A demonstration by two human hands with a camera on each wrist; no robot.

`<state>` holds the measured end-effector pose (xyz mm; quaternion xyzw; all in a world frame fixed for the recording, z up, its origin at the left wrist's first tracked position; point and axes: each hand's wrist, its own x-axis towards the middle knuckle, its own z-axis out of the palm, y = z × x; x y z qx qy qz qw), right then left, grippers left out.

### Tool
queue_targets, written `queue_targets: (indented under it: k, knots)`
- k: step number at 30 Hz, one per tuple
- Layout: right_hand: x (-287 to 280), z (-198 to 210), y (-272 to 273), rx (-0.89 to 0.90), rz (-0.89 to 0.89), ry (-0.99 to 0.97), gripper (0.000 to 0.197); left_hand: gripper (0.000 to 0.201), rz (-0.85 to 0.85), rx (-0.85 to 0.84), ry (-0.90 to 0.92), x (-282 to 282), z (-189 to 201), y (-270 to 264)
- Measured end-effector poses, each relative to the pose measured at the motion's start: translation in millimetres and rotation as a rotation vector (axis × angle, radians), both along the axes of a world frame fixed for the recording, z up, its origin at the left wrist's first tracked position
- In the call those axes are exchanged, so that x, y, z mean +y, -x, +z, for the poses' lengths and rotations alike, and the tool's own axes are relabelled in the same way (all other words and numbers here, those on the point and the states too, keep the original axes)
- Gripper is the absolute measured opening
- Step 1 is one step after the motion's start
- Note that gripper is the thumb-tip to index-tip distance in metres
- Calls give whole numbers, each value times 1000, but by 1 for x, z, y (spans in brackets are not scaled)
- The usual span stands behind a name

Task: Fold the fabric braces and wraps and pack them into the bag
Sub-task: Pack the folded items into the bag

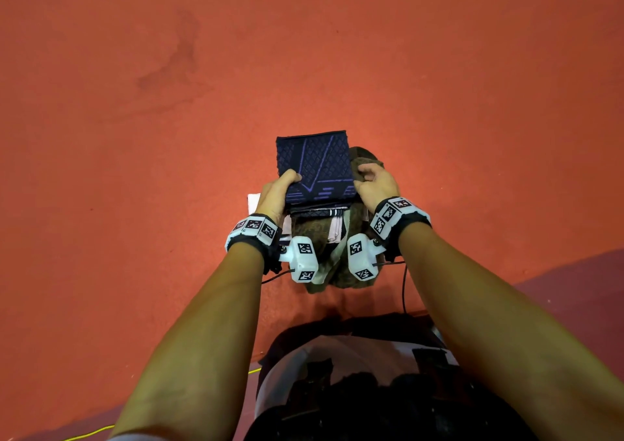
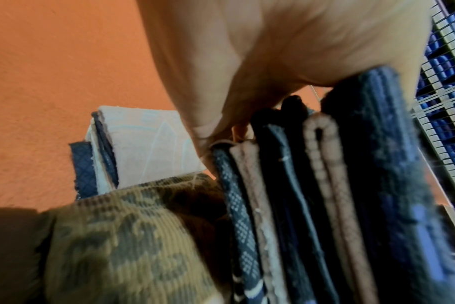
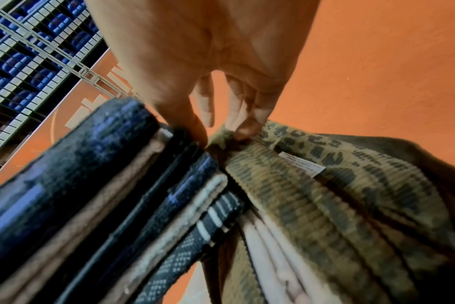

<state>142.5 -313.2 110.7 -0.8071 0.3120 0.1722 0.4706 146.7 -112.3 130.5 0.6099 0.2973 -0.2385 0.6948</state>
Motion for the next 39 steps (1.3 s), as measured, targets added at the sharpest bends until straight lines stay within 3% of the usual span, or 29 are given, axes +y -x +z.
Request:
queue_targets:
  k: [7, 12, 20, 28, 31, 33, 37, 39]
  knots:
    - [9, -4, -3, 97, -19, -11, 49, 17, 43, 16, -22, 9, -4, 3]
    - [7, -2, -6, 81, -6, 5, 38, 18, 44, 16, -25, 6, -3, 2]
    - [12, -6, 0, 94, 26, -5, 37, 22, 43, 7, -51, 13, -7, 2]
    - [3, 17, -6, 3, -97, 26, 11, 43, -16, 4, -113, 7, -7, -1]
    - [-11, 31, -13, -68, -161, 21, 10, 65, -55, 7, -130, -5, -8, -5]
    - [-21, 40, -14, -100, -191, 12, 11, 59, -114, 2, -138, -17, -6, -8]
    - [-40, 43, -9, -128, -246, -26, 13, 14, -255, -33, -205, -47, 1, -11]
    - [-48, 42, -6, -139, -279, -23, 17, 10, -342, -52, -231, -62, 0, -12]
